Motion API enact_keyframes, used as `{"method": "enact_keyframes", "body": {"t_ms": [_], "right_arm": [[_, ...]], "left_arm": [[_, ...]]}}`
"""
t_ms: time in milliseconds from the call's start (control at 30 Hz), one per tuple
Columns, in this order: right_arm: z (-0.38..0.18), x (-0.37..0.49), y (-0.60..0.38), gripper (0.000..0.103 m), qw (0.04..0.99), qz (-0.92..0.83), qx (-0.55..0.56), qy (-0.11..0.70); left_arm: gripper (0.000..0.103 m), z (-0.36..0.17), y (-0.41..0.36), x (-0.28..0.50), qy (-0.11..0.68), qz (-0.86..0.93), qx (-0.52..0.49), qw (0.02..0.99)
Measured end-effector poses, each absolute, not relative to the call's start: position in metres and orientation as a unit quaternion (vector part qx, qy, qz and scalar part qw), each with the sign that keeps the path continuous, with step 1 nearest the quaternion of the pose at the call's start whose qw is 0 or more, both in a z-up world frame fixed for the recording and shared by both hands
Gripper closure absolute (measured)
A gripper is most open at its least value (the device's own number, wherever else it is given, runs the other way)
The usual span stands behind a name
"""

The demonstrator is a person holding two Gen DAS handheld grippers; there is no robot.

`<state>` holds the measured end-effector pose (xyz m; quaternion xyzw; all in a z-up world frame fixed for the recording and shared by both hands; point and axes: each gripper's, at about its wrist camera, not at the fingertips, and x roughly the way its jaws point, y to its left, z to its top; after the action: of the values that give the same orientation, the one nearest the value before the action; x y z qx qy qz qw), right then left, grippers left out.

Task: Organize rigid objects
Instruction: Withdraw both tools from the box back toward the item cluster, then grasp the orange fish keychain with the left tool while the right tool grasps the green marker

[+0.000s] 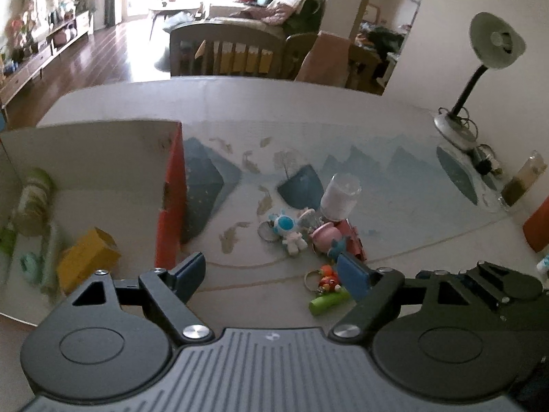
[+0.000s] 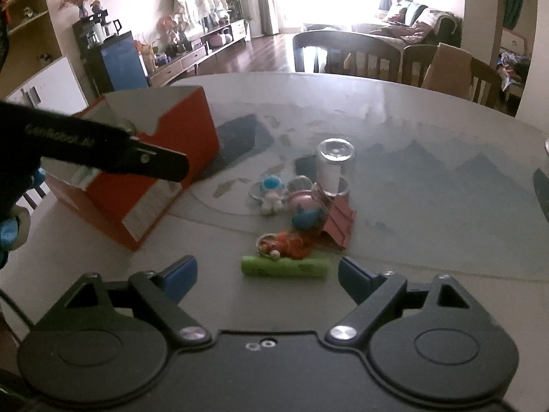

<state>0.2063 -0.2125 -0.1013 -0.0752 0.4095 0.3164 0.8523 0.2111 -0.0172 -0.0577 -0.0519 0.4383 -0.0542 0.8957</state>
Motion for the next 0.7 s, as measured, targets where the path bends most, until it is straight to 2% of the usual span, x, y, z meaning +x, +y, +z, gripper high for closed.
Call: {"method": "enact_keyframes", "body": {"t_ms": [133, 233, 300, 700], "right_arm": [[-0.116, 0.209, -0.211, 0.014, 0.852, 0.320, -0.083, 0.406], [-0.124, 0.211, -0.208, 0.014, 0.852, 0.326, -0.085, 0.401], [-0.128, 0.212, -0.206, 0.014, 0.852, 0.328, -0.085, 0.398], [-0.155, 0.226, -0.207, 0.010, 0.848, 0.332, -0.081, 0.405]], "left_arm": [[0.005, -0.073, -0.025, 0.223, 0.454, -0.044, -0.067, 0.887], [0.005, -0.083, -0.035, 0.231, 0.466, -0.045, -0.064, 0.881], [0.001, -0.088, -0.046, 0.236, 0.469, -0.041, -0.044, 0.881], [0.001, -0.124, -0.084, 0.266, 0.508, -0.085, 0.005, 0.857]]}}
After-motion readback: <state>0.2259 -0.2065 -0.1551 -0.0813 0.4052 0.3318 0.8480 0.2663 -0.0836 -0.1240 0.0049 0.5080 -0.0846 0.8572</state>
